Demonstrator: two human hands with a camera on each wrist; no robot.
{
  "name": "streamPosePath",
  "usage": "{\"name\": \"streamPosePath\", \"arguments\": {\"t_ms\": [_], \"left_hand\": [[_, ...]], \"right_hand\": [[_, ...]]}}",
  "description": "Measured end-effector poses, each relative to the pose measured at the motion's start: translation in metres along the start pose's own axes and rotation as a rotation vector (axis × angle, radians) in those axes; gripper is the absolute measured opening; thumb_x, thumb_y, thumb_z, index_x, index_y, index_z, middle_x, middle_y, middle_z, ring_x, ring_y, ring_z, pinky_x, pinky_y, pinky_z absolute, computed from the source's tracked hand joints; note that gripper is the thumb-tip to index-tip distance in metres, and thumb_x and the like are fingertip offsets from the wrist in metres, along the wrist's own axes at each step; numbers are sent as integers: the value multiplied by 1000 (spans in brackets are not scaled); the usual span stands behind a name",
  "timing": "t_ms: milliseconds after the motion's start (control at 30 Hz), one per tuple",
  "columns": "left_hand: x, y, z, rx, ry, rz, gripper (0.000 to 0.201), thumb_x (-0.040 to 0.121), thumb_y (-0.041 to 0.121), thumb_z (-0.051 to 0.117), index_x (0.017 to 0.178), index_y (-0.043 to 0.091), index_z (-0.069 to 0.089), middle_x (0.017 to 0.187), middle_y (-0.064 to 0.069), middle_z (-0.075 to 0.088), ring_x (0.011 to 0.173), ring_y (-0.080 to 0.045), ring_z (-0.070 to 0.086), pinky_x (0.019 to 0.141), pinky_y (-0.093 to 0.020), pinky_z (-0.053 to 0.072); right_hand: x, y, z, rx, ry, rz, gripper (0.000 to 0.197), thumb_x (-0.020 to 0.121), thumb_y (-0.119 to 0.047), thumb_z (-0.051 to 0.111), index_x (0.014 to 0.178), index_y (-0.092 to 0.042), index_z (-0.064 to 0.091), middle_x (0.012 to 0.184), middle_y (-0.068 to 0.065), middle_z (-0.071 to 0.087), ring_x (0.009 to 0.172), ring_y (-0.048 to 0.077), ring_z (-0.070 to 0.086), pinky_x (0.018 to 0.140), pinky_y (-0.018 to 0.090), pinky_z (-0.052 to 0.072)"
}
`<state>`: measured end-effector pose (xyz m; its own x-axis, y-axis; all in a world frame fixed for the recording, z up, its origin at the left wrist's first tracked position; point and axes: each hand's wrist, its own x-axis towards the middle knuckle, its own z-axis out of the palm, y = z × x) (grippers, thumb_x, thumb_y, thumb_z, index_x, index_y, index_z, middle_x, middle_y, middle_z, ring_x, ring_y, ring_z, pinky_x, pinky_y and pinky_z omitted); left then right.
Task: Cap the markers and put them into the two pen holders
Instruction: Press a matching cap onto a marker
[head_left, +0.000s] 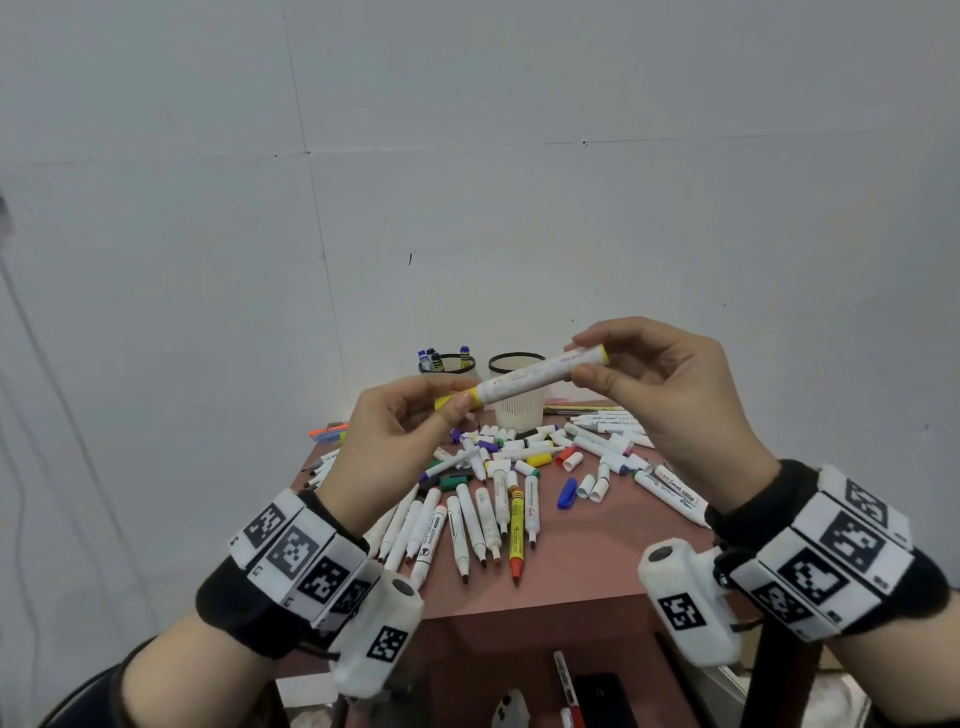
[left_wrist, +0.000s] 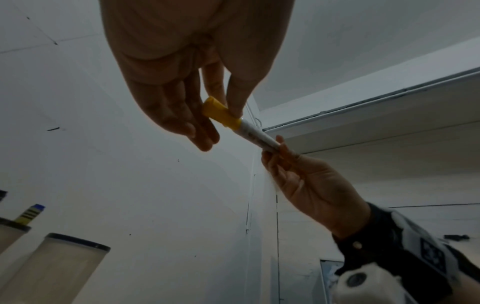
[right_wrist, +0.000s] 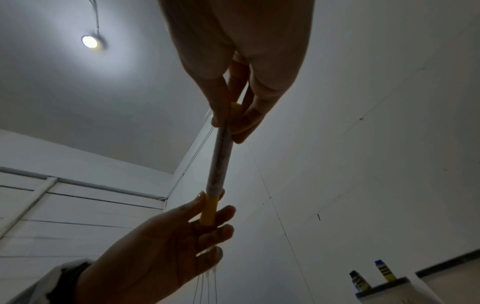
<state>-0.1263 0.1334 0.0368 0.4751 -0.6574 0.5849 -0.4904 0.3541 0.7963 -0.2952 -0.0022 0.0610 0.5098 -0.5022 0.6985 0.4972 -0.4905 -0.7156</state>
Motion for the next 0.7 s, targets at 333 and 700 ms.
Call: {"name": "streamPosePath", "arguments": {"t_ms": [333, 700], "left_hand": [[18, 11, 11, 255, -51, 123, 24, 77, 22, 76, 100, 29, 72, 95, 15, 72, 91, 0, 65, 79, -12, 48], [55, 3, 0, 371, -142, 139, 26, 80, 13, 73, 100, 31, 69, 88, 7, 70, 75, -5, 63, 68, -21, 52]], "right_hand": [[19, 0, 8, -180, -125, 12, 25, 75, 6, 72, 85, -17, 69, 90, 3, 71, 85, 10, 69, 80, 20, 54], [34, 18, 0, -250, -115, 79, 35, 77, 6, 71, 100, -20, 69, 97, 8, 71, 86, 12, 69, 85, 22, 54]]}}
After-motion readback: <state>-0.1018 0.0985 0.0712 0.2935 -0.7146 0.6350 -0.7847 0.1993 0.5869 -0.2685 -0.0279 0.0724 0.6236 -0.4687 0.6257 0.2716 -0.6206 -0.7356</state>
